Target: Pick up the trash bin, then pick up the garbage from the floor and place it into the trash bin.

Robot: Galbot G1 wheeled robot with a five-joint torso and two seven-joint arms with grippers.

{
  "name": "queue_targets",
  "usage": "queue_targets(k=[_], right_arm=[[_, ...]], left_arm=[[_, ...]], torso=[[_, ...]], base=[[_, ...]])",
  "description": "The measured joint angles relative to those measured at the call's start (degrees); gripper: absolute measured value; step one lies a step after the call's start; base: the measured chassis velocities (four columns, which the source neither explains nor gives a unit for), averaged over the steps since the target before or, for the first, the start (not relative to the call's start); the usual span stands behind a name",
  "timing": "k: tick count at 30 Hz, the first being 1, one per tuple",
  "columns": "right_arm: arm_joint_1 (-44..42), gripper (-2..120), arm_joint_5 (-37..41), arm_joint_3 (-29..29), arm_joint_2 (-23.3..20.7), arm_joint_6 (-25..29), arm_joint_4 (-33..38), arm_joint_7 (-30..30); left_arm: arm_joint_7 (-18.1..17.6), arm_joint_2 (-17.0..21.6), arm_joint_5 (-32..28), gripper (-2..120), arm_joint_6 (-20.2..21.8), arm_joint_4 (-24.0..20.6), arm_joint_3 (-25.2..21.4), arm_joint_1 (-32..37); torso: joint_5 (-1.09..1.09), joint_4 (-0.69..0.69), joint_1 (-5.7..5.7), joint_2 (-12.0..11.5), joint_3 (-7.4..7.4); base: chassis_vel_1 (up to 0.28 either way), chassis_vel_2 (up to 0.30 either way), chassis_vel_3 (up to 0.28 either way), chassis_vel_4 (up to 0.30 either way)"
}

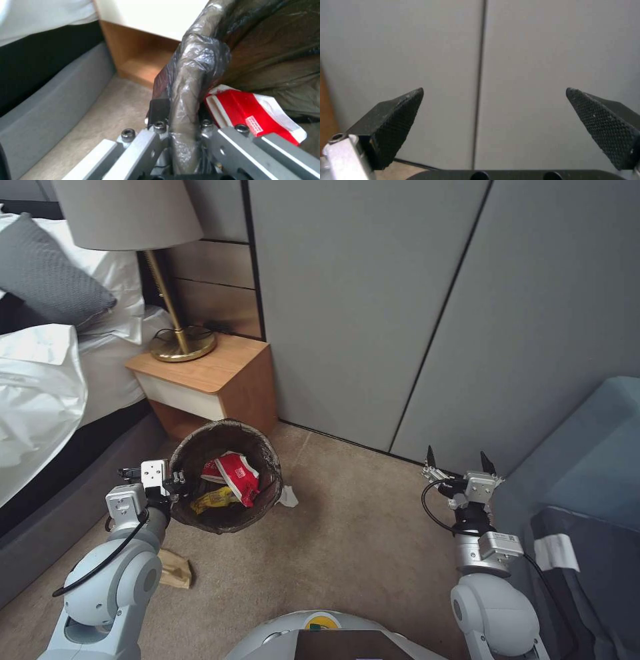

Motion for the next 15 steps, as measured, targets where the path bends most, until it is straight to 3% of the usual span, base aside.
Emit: queue_targets(k=[15], right_arm=[[0.4,100,-0.3,-0.4,-0.1,0.2,-0.8,0.0]], left_arm=[[0.2,0.2,-0.2,0,0.0,0.5,0.2,0.1]], torso=[[0.0,0.0,0.0,0.0,0.0]], base=[[0.086,0.085,0.082,0.09]])
